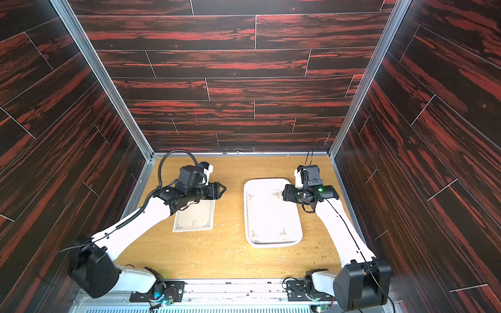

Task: Take out the stationery paper from the storage box
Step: Pick up the stationery paper from the storage box.

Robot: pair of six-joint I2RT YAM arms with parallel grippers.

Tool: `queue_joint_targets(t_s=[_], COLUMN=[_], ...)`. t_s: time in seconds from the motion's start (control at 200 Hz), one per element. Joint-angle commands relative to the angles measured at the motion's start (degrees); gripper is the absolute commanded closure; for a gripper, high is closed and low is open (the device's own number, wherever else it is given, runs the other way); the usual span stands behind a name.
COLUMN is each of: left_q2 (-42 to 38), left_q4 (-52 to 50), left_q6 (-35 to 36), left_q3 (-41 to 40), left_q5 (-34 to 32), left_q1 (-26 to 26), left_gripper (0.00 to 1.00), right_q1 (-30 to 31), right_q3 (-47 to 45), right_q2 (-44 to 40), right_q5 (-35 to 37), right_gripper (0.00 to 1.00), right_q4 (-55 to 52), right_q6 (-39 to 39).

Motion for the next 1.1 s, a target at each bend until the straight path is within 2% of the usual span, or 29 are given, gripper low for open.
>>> queue_joint_targets(t_s=[0.0,0.436,0.736,0.912,1.097], left_q2=[3.1,12.2,16.5,18.5,19.8], left_q4=[-2.1,0.0,0.9,1.2,0.6], left_q6=[-2.5,-8.5,-13.5,-14.6,-14.7], left_q3=[2.7,4.9,5.8,6.3,6.7], left_q5=[1.2,4.5,6.7,7.8,9.2], left_q1=[-0.7,-3.3,-4.5,-5.6,-6.3], left_gripper=[0.34,0.34,0.36,0.42,0.43], right_q1=[-0.4,-0.4,-0.4,-0.3,-0.3], right_q3=[-1.4,-6.7,-8.4,-8.3,-8.0], right_q2=[1.8,9.3,13.8,16.4,18.4], right_q5=[-2.4,-5.5,-4.2,-2.6,-2.4], right_gripper=[0.35,0.38,0.38,0.41,0.41], right_q4=[3.0,10.2,14.5,15.4,15.6], right_q6=[0.8,3.7,3.4,2.1,1.6])
